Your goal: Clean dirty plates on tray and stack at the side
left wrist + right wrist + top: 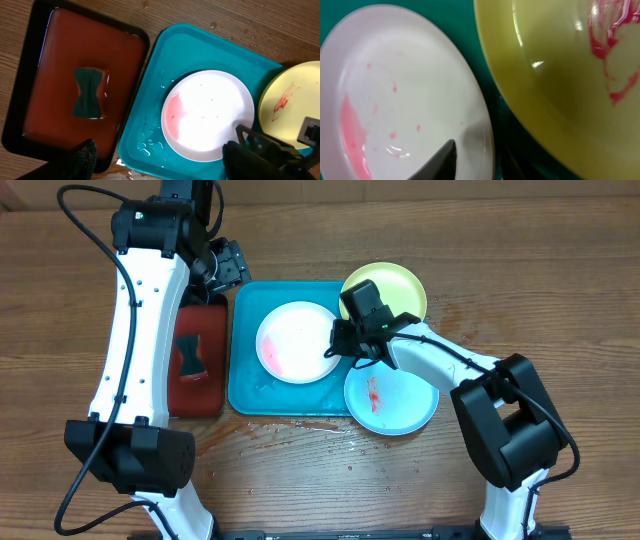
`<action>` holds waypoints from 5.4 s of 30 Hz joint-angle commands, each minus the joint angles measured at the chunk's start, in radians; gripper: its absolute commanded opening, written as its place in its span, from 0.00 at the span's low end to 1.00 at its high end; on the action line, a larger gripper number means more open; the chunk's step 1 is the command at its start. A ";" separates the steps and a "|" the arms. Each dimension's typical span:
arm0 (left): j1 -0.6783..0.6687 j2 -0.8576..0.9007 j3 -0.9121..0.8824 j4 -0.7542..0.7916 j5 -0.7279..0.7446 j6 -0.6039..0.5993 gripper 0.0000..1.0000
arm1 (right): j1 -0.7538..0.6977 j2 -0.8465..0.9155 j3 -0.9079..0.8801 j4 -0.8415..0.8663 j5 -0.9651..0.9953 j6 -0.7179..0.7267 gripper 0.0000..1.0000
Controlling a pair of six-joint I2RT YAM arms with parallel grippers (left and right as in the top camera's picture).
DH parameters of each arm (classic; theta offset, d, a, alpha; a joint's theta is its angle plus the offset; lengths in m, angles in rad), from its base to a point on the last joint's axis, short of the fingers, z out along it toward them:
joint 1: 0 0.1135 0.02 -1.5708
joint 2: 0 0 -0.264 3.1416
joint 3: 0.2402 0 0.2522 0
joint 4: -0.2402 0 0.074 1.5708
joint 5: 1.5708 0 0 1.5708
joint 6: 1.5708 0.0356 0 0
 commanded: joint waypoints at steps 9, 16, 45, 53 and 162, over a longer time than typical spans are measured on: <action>-0.099 -0.008 -0.270 0.106 -0.016 0.076 0.40 | 0.005 0.051 0.003 -0.064 -0.002 0.155 0.04; -0.106 -0.008 -0.534 0.371 0.074 0.235 0.11 | 0.005 0.051 0.003 -0.072 -0.010 0.151 0.04; 0.153 -0.008 -0.579 0.283 -0.140 0.186 0.24 | 0.005 0.051 0.002 -0.079 -0.008 0.140 0.04; 0.172 -0.008 -0.681 0.421 -0.126 0.224 0.27 | 0.005 0.051 0.002 -0.087 -0.009 0.140 0.04; -0.057 -0.021 -0.336 0.348 0.158 0.193 0.04 | 0.003 0.050 0.017 -0.132 -0.051 0.097 0.04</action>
